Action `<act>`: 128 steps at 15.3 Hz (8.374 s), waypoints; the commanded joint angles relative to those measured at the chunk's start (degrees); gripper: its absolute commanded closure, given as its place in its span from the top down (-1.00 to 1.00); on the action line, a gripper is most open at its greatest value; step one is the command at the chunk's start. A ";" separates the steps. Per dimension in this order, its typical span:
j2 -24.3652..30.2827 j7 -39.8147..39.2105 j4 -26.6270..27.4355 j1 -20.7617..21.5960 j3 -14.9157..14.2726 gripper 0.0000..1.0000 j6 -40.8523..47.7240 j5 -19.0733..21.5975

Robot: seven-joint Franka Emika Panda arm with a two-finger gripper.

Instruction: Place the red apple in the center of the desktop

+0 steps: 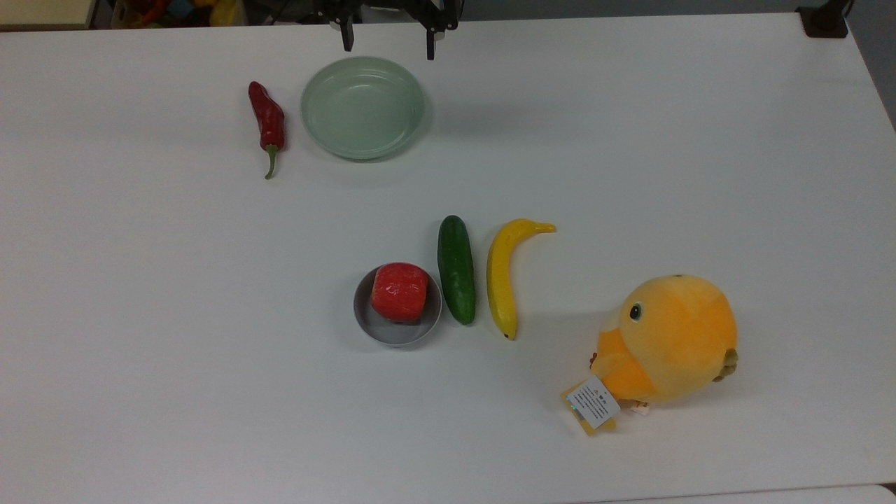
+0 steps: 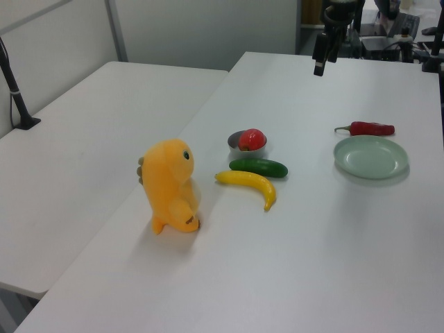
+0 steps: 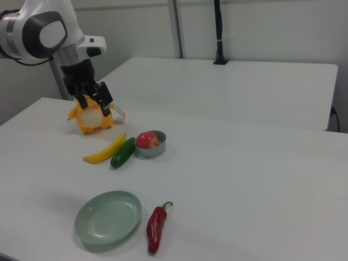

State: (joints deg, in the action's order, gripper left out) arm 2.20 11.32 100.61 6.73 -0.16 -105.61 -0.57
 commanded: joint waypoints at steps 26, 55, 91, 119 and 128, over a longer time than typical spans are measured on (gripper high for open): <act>-20.30 -5.16 -10.70 -1.90 0.60 1.00 -21.65 4.00; -37.80 -5.25 -17.29 -1.72 2.36 1.00 -29.39 -5.75; -14.32 -27.31 8.63 -7.35 3.68 -0.29 -20.33 2.86; -8.72 -3.80 2.40 -6.91 3.68 1.00 -17.27 0.57; 0.43 3.12 0.64 -5.86 4.03 1.00 0.48 -1.09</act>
State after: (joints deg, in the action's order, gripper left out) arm -0.62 14.87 100.50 0.28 3.82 -109.84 -0.26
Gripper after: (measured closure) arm 0.000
